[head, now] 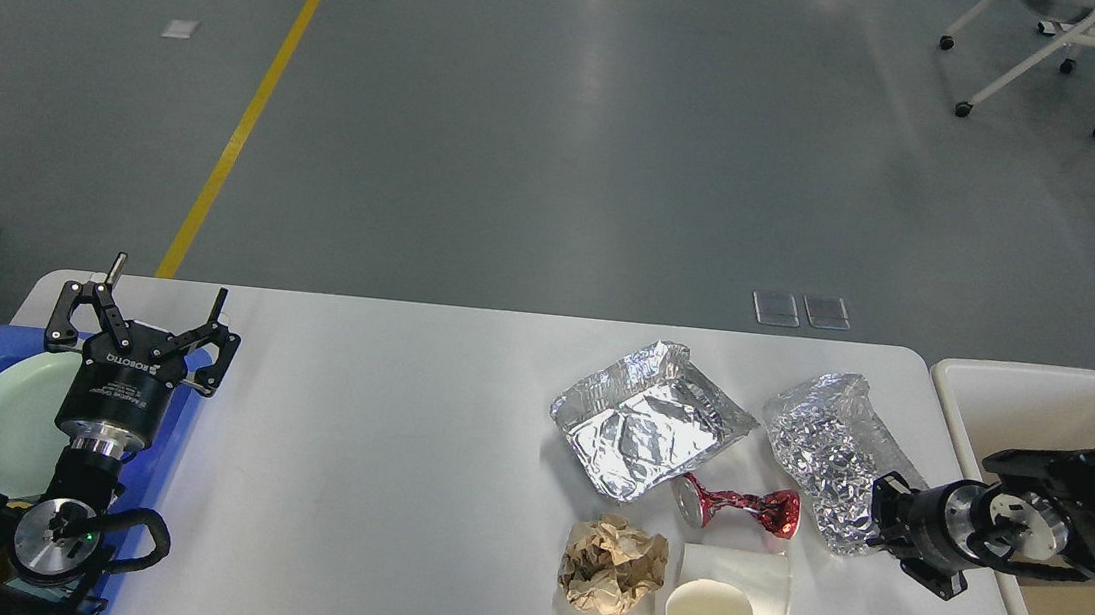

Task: Tidy desktop
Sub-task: 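Close the right gripper on the crumpled foil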

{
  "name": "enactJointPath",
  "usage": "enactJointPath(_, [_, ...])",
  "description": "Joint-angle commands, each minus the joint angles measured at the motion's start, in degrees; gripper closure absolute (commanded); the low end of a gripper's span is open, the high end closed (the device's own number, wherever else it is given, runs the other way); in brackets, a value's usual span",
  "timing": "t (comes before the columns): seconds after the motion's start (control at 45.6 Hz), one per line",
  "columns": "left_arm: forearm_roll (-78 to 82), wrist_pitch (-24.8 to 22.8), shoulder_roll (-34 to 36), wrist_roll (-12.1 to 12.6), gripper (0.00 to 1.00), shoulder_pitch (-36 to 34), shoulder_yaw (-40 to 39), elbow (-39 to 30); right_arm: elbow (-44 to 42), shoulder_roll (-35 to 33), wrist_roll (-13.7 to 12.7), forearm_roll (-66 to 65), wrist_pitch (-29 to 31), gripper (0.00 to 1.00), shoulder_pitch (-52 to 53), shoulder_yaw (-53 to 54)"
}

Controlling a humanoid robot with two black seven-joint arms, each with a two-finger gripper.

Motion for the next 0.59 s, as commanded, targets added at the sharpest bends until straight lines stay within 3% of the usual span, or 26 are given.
enactJointPath(0.0, [0.0,0.0,0.0,0.0,0.04,0.0,0.0,0.0,0.2,-0.1,-0.1,0.3,0.1,1.0,0.1,0.4])
enactJointPath(0.285, [0.0,0.0,0.0,0.0,0.04,0.0,0.0,0.0,1.0,-0.6,-0.2,0.0,1.0,1.0,1.4,0.4])
enactJointPath(0.57, [0.0,0.0,0.0,0.0,0.04,0.0,0.0,0.0,14.2,-7.7,-0.8,-6.0,1.2,1.0,14.0,-3.3])
